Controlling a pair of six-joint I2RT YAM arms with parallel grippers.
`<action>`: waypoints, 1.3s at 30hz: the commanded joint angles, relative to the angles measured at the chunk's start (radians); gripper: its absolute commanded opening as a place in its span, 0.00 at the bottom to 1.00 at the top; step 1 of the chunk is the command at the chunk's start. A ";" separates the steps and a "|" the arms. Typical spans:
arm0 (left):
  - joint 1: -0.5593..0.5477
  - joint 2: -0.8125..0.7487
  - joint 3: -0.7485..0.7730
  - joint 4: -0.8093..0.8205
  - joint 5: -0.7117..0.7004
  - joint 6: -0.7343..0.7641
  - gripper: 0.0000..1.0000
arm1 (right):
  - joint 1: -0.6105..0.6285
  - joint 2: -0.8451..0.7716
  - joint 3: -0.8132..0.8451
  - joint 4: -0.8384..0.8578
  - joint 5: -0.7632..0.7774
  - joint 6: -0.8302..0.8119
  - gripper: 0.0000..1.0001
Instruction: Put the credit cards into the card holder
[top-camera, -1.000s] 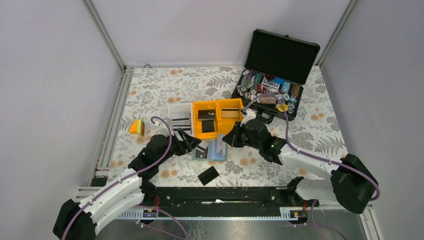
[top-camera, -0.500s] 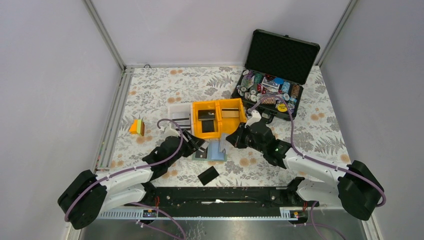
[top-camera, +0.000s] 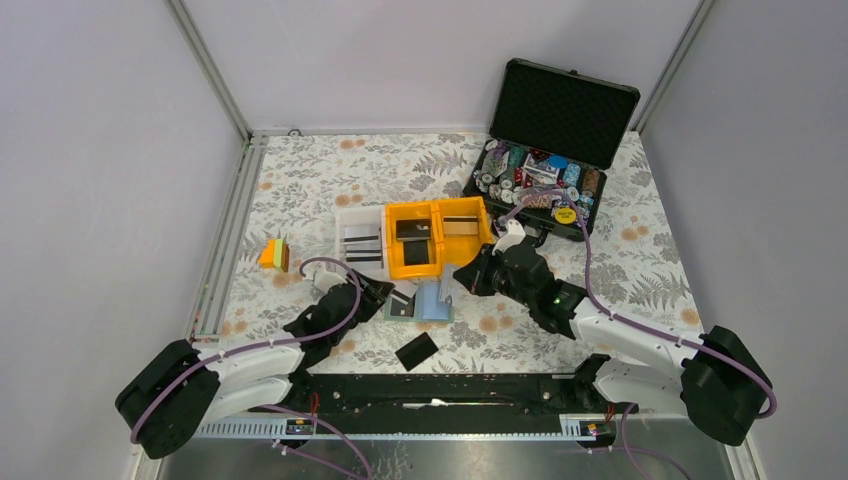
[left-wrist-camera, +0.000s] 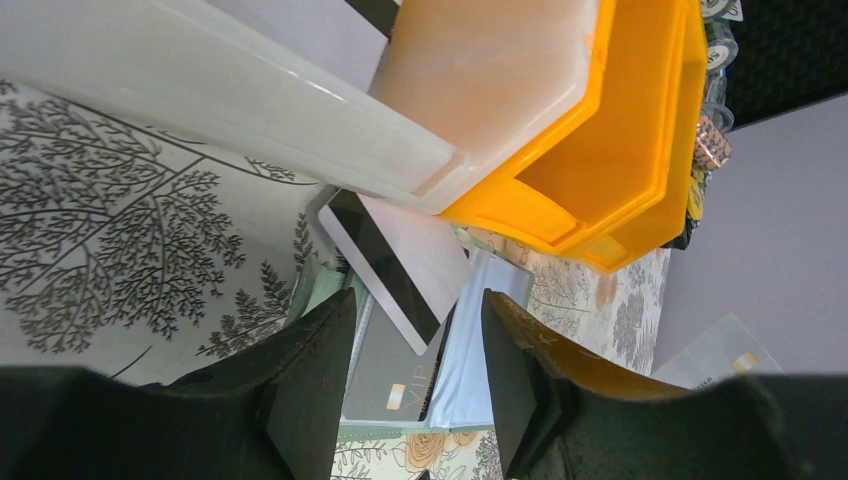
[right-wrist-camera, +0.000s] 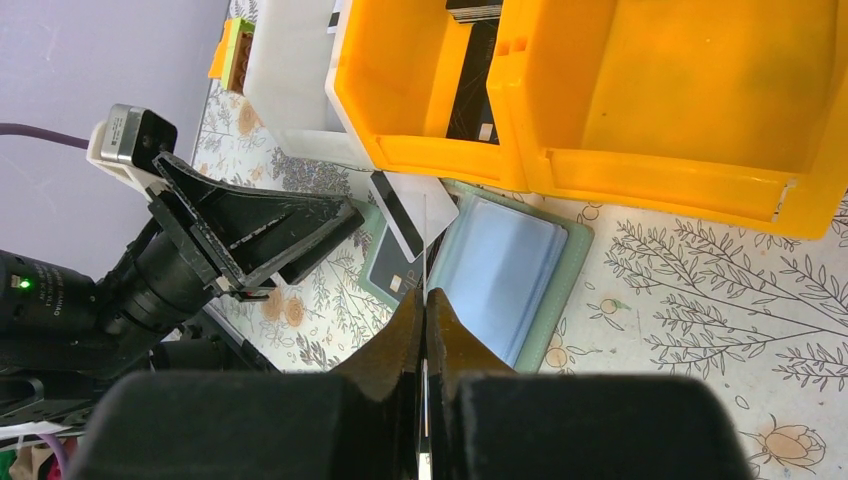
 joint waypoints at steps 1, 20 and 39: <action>-0.004 -0.002 -0.012 0.063 -0.061 -0.064 0.51 | 0.007 -0.020 -0.003 0.022 0.031 -0.004 0.00; -0.003 0.130 -0.056 0.174 -0.129 -0.206 0.43 | 0.007 -0.062 -0.014 0.008 0.049 -0.004 0.00; -0.003 0.284 -0.073 0.333 -0.127 -0.267 0.39 | 0.007 -0.080 -0.011 -0.001 0.060 -0.011 0.00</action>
